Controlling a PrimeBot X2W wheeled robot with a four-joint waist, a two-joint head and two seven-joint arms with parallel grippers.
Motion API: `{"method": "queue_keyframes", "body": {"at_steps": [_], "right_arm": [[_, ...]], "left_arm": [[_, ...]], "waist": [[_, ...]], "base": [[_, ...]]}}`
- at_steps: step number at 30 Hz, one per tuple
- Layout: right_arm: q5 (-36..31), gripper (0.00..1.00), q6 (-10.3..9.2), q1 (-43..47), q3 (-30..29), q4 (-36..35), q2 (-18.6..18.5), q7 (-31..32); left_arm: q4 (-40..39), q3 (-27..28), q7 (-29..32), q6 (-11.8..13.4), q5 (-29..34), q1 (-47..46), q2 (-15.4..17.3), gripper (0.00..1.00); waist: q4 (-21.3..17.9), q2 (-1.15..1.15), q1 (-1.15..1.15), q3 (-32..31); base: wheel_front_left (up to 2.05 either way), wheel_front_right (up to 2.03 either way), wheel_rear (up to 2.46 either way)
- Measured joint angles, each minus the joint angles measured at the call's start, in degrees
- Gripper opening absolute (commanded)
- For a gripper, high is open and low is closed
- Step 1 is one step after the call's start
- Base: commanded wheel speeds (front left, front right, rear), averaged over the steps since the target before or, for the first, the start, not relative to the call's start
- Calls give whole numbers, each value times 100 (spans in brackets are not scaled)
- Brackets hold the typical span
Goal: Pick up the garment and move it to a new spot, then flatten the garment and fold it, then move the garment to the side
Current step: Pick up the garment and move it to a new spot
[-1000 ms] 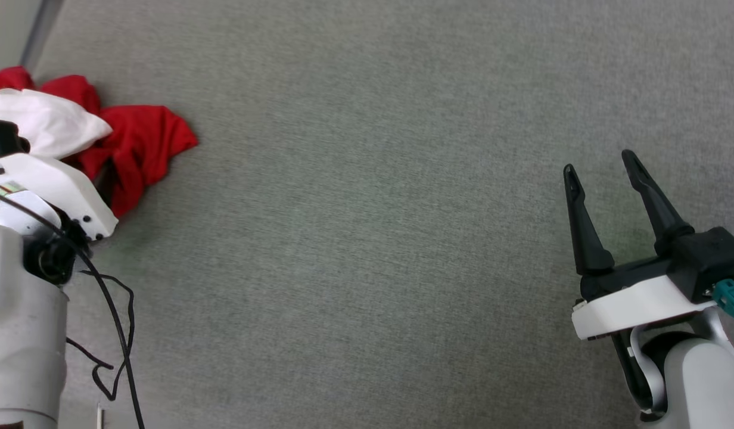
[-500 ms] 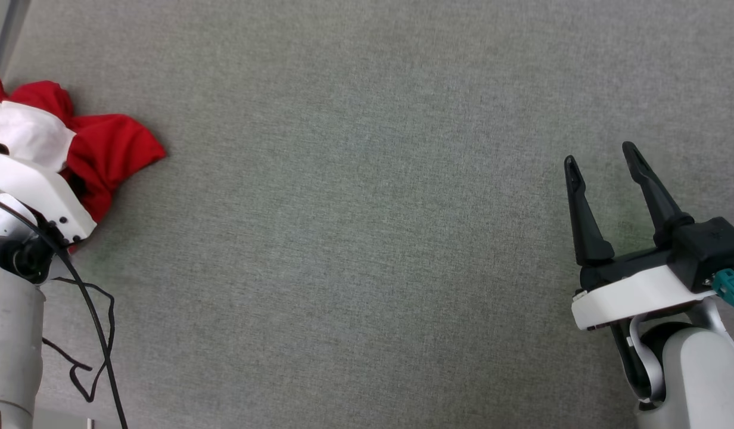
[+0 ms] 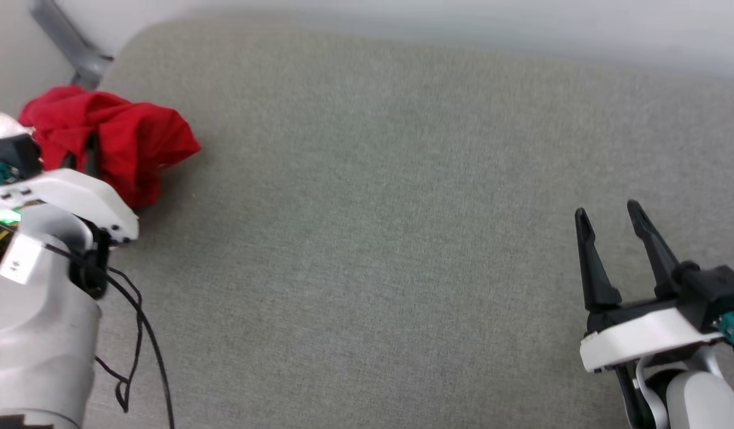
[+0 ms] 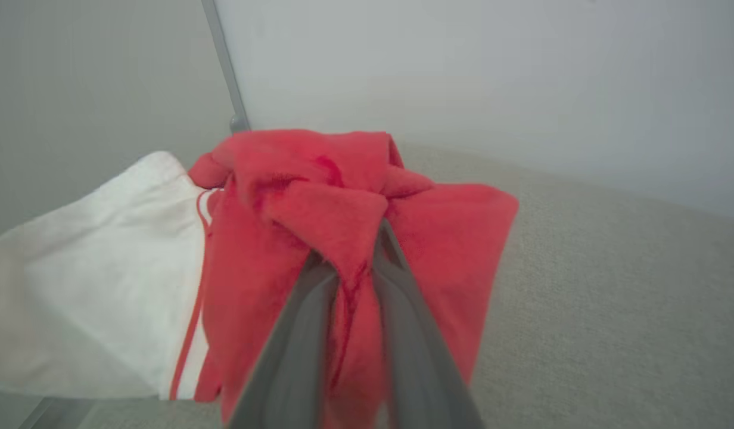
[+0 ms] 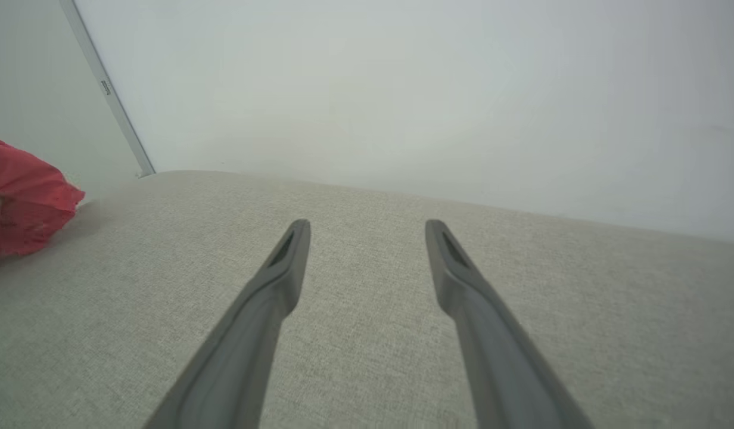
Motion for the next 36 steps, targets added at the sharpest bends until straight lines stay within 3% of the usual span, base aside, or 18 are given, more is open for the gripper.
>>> {"method": "queue_keyframes", "body": {"at_steps": [8,19,28,36], "right_arm": [[210,100,0,335,-47,26,1,-30],[356,100,0,542,-118,-89,0,0],[508,100,0,585,-149,-58,0,-99],[582,100,0,411,-148,68,0,-250]], "left_arm": [[-692,-240,-393,108,230,546,-415,0],[-2094,-1073,-240,-71,463,1447,-1173,0],[-3167,-2281,483,-287,691,1795,-1594,0],[-3753,-3640,977,-375,745,2084,-1669,0]], "waist": [[-187,0,-1,-672],[-1139,0,0,-881],[-1921,0,0,-685],[-2170,0,1,-250]], "base": [[0,0,0],[0,0,0],[0,0,0],[0,0,0]]}}
